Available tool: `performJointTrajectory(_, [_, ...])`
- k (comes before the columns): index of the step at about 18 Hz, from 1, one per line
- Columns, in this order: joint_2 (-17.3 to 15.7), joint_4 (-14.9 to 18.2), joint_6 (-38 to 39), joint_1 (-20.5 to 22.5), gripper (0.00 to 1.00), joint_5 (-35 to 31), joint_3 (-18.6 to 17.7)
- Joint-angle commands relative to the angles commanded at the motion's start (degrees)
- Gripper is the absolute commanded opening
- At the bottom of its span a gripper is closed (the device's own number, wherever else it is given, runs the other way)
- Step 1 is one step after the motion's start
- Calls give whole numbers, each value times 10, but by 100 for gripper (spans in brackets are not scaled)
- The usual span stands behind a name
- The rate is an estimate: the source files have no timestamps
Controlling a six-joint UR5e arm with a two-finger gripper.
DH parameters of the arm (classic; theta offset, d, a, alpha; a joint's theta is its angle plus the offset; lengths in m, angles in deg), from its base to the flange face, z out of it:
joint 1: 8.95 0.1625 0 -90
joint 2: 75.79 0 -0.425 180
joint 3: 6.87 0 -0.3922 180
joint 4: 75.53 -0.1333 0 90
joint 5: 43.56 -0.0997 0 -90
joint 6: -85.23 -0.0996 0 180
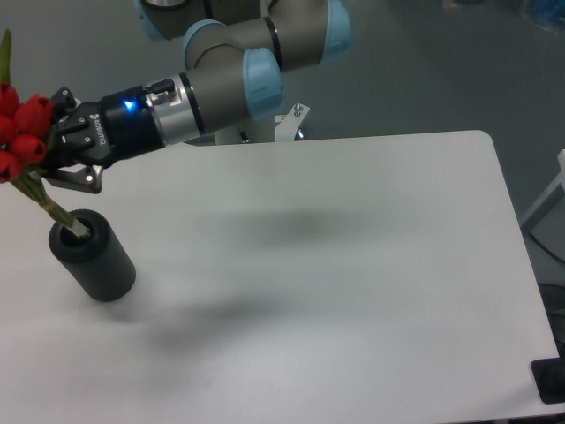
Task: Insert the flowers into the vase
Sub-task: 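Lower the tulip stems into the black vase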
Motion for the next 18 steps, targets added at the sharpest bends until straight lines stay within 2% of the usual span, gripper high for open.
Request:
performJointTrajectory(2, [2,0,-5,-1,17,0,-2])
performJointTrajectory(6, [3,0,-43,-1,17,0,-33])
performJointTrajectory(18, [54,-3,-98,0,19,-11,-76])
